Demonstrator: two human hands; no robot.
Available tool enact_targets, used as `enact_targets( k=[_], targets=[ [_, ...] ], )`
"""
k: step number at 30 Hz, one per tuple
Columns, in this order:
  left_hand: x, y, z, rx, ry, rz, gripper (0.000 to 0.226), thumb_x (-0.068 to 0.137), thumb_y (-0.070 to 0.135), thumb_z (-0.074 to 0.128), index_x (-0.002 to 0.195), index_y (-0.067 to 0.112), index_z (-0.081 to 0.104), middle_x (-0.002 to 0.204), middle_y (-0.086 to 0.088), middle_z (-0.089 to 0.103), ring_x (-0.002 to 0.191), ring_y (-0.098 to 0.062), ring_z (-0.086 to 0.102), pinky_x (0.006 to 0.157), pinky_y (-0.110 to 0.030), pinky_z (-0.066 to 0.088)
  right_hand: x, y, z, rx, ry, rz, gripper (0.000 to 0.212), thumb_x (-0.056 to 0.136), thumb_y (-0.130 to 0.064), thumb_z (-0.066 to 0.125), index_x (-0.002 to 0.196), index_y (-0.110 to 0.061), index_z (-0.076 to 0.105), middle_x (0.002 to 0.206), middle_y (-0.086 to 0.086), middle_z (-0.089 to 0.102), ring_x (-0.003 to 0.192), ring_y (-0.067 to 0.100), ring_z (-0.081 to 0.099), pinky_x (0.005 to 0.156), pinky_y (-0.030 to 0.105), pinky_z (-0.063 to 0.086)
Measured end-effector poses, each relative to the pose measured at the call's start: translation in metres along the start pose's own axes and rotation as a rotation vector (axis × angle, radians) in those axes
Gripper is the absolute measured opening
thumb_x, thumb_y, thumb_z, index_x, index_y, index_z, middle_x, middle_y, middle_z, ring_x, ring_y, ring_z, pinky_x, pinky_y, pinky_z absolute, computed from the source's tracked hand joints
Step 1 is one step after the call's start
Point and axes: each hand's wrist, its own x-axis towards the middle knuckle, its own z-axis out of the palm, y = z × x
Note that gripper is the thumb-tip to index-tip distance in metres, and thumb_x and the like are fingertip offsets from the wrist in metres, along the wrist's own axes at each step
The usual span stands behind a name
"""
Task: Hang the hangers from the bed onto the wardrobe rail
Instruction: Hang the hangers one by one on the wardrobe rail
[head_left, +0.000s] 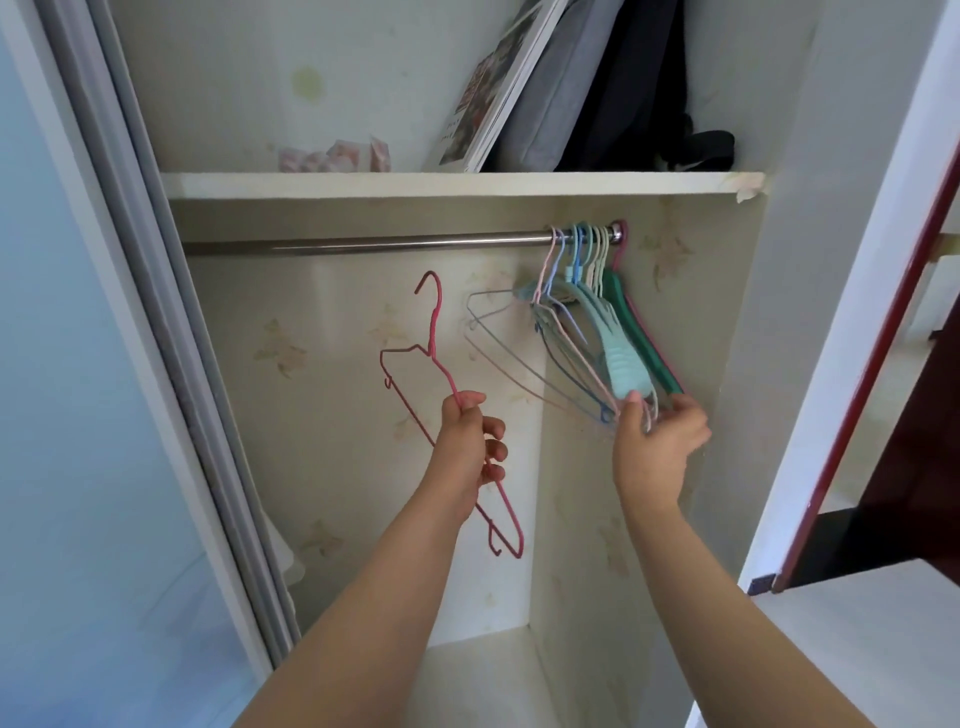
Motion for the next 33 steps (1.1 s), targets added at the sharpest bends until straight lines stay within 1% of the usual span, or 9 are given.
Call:
enact_targets(
  k=[3,7,9,12,17,21,24,29,33],
  targets=[
    [0.003,0.004,0.007,0.077,-0.051,0.018,0.019,0.103,0.024,0.023,0.109,0.022,0.041,0.073,-0.002,0.055,0.055,-0.015,0.049,0.046,-0.024,0.038,-0.039,-0.004,-0.010,0.058,0.001,-0.142,0.030,0.093,-0.035,0.052,0.117,-0.018,0.044,0.113,0.001,0.047,0.086,0.021,0.055,0.075,0.034,0.043],
    [0.006,0.019,0.019,0.132,-0.089,0.100,0.017,0.103,0.028,0.027,0.107,0.020,0.041,0.073,0.001,0.058,0.055,-0.014,0.049,0.051,-0.024,0.038,-0.065,-0.024,-0.014,-0.322,-0.744,-0.251,0.027,0.091,-0.056,0.044,0.094,-0.031,0.054,0.087,-0.013,0.058,0.070,0.002,0.054,0.066,0.027,0.042],
    [0.007,0.027,0.025,0.199,-0.086,0.164,0.018,0.104,0.031,0.028,0.106,0.020,0.042,0.073,0.003,0.059,0.052,-0.012,0.048,0.052,-0.025,0.040,-0.071,-0.029,-0.012,-0.459,-0.902,-0.293,0.030,0.093,-0.055,0.040,0.093,-0.028,0.054,0.089,-0.013,0.059,0.071,0.005,0.059,0.070,0.033,0.048],
    [0.010,0.037,0.029,0.290,-0.130,0.212,0.022,0.104,0.035,0.028,0.110,0.021,0.043,0.077,0.005,0.062,0.058,-0.011,0.052,0.055,-0.025,0.042,-0.070,-0.035,-0.012,-0.370,-0.810,-0.188,0.034,0.100,-0.045,0.030,0.089,-0.022,0.052,0.088,-0.008,0.063,0.058,0.012,0.067,0.067,0.039,0.055],
    [0.013,0.037,0.029,0.303,-0.084,0.240,0.026,0.103,0.036,0.032,0.117,0.020,0.047,0.097,0.004,0.066,0.088,-0.012,0.058,0.079,-0.030,0.047,-0.046,-0.052,-0.009,-0.344,-0.636,-0.219,0.034,0.102,-0.039,0.025,0.086,-0.021,0.049,0.080,-0.007,0.070,0.037,0.011,0.054,0.045,0.018,0.043],
    [0.011,0.015,0.013,0.257,0.096,0.288,0.019,0.102,0.030,0.036,0.107,0.019,0.051,0.093,0.008,0.064,0.092,-0.015,0.057,0.084,-0.031,0.044,-0.013,-0.065,0.005,-0.473,-0.583,-0.294,0.039,0.102,-0.038,0.026,0.096,-0.014,0.057,0.081,0.001,0.071,0.058,0.026,0.063,0.065,0.032,0.052],
    [0.006,0.004,0.001,0.244,0.058,0.203,0.019,0.102,0.029,0.036,0.105,0.020,0.053,0.091,0.008,0.065,0.088,-0.013,0.056,0.080,-0.030,0.044,0.005,-0.072,0.016,-0.631,-0.556,-0.306,0.041,0.103,-0.035,0.027,0.104,-0.011,0.060,0.071,0.001,0.063,0.084,0.029,0.062,0.073,0.032,0.044],
    [0.004,0.001,-0.019,0.242,-0.012,0.172,0.021,0.102,0.024,0.036,0.105,0.016,0.055,0.091,0.006,0.065,0.083,-0.009,0.056,0.073,-0.024,0.043,0.021,-0.052,0.022,-0.807,-0.503,-0.228,0.025,0.096,-0.020,0.041,0.099,-0.006,0.062,0.088,0.008,0.071,0.092,0.030,0.062,0.084,0.039,0.051],
    [0.005,0.002,-0.024,0.270,-0.080,0.123,0.023,0.102,0.028,0.037,0.106,0.017,0.056,0.091,0.006,0.065,0.086,-0.009,0.056,0.081,-0.027,0.043,0.025,-0.042,0.018,-0.749,-0.393,-0.124,0.042,0.099,-0.035,0.025,0.102,-0.010,0.059,0.102,0.010,0.068,0.094,0.033,0.063,0.085,0.036,0.047]
  ],
)
